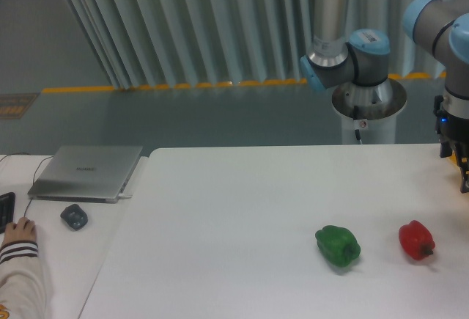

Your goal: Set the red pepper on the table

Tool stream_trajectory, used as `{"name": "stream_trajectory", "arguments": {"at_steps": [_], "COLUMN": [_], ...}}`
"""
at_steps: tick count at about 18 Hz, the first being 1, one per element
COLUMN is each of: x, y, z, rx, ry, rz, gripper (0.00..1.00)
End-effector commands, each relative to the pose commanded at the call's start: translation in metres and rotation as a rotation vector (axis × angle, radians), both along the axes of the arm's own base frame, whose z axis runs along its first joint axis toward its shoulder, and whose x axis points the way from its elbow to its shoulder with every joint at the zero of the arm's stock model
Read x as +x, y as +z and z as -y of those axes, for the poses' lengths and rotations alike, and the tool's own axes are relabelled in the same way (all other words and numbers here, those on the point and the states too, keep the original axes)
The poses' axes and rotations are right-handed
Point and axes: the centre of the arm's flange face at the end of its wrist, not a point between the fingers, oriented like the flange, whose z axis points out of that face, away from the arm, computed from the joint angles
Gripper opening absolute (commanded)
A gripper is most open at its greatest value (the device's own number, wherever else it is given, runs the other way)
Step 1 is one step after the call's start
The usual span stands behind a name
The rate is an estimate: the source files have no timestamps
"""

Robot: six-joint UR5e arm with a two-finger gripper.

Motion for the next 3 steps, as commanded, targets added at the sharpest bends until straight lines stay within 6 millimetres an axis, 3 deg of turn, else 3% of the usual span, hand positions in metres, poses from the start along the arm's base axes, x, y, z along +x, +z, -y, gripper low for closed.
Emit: {"name": "stream_trajectory", "arguments": {"at_steps": [3], "x": [0.0001], "y": [-0.0008], "z": [0.0002], "rx": [-0.002], "ry": [0.002], "rz": [0.0], "gripper": [1.0]}}
